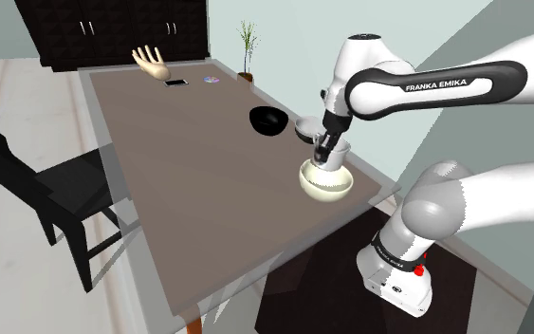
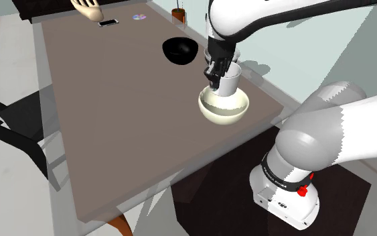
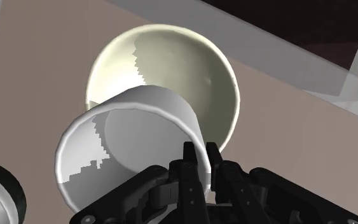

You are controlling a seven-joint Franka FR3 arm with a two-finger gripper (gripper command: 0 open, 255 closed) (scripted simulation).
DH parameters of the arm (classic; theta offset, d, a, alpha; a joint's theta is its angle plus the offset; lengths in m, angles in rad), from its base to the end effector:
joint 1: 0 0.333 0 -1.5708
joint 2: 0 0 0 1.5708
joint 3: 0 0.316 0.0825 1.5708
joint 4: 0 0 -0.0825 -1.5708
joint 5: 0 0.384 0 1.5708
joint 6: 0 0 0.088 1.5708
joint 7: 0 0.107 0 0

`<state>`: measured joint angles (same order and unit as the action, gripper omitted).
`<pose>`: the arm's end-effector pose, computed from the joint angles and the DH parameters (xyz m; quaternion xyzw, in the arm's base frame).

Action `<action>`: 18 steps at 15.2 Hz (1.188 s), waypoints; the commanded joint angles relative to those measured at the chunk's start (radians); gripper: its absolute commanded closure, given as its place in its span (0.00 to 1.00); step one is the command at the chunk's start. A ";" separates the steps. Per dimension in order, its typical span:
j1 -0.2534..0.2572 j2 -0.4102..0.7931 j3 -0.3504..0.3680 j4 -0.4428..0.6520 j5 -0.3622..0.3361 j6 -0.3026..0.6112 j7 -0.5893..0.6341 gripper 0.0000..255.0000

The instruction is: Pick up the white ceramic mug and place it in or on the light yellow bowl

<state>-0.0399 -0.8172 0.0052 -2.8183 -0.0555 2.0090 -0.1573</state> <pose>0.2980 -0.0138 0.4180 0.9970 0.0721 0.0013 0.0273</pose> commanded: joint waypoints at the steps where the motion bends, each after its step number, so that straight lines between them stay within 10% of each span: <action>1: -0.001 0.008 -0.001 -0.023 -0.002 0.033 0.000 1.00; 14: -0.003 0.042 -0.001 -0.074 -0.005 0.117 0.005 1.00; 15: -0.003 0.042 -0.001 -0.074 -0.005 0.117 0.005 0.00; 18: -0.003 0.042 -0.001 -0.074 -0.005 0.117 0.005 0.00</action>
<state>-0.0425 -0.7748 0.0041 -2.8923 -0.0602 2.1264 -0.1523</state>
